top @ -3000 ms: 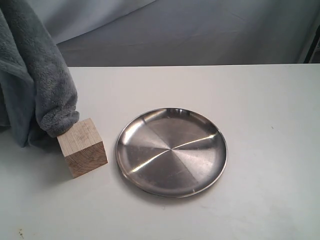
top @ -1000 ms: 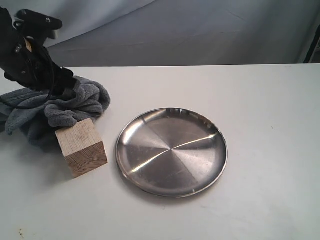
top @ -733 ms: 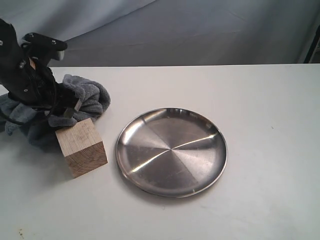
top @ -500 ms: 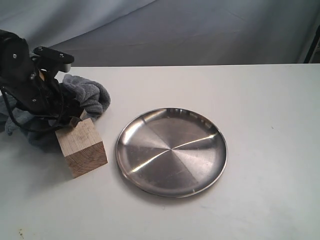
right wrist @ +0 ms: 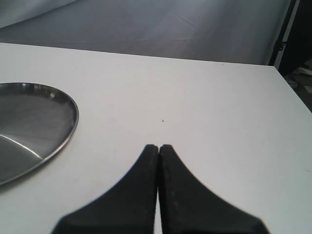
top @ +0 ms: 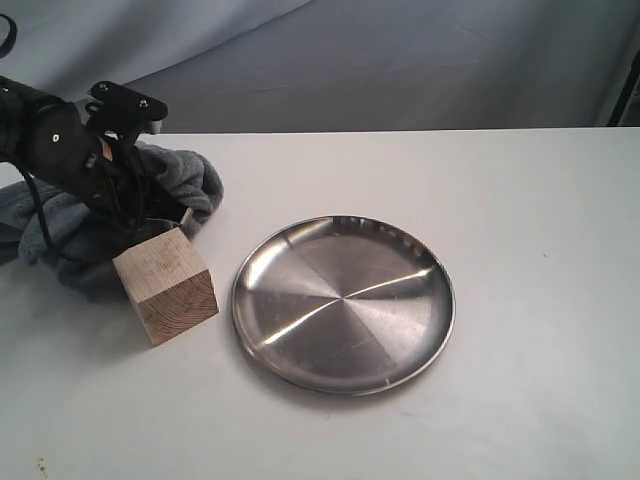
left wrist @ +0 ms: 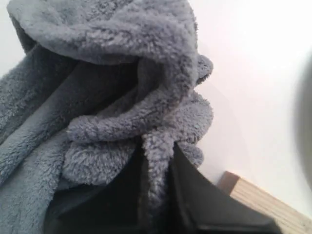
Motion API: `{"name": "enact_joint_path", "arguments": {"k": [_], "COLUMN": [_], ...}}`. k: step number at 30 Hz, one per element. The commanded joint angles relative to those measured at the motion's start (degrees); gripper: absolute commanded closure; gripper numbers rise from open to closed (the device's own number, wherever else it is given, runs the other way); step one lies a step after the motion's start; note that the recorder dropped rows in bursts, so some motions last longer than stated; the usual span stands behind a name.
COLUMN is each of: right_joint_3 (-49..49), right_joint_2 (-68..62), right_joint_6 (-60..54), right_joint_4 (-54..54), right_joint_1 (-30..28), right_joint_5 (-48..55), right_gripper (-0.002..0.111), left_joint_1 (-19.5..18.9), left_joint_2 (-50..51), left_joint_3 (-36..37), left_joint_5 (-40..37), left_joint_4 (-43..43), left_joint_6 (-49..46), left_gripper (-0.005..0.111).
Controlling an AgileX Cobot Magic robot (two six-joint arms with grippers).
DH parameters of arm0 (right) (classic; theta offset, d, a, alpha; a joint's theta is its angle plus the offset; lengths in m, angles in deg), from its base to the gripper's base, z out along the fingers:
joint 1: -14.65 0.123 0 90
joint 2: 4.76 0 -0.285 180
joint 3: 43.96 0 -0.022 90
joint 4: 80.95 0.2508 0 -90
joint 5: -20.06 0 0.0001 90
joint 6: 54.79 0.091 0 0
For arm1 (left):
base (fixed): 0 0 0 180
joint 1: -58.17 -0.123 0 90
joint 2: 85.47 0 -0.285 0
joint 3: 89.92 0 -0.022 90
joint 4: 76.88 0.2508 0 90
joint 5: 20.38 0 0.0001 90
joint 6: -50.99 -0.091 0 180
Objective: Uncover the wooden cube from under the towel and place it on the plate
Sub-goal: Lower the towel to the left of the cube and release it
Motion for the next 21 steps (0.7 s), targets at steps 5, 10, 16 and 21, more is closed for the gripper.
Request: {"name": "enact_joint_path", "arguments": {"k": [5, 10, 16, 21], "right_joint_3": [0.2, 0.2, 0.2, 0.2], "right_joint_2": [0.3, 0.3, 0.3, 0.3], "right_joint_6": [0.0, 0.0, 0.0, 0.0], "right_joint_4": [0.2, 0.2, 0.2, 0.2], "right_joint_1": [0.1, 0.1, 0.1, 0.1], "right_joint_5": [0.0, 0.0, 0.0, 0.0], "right_gripper": [0.108, 0.108, 0.108, 0.108], "left_joint_1": [-0.1, -0.1, -4.2, -9.3], "left_joint_2": [0.0, 0.1, 2.3, 5.4], "left_joint_3": [0.2, 0.2, -0.2, -0.8], "left_joint_5": [7.1, 13.2, 19.9, 20.4], "left_joint_4": [1.2, 1.5, 1.1, 1.1], "left_joint_6": [-0.1, -0.1, 1.9, 3.5], "left_gripper": [0.106, 0.106, 0.106, 0.106]}}
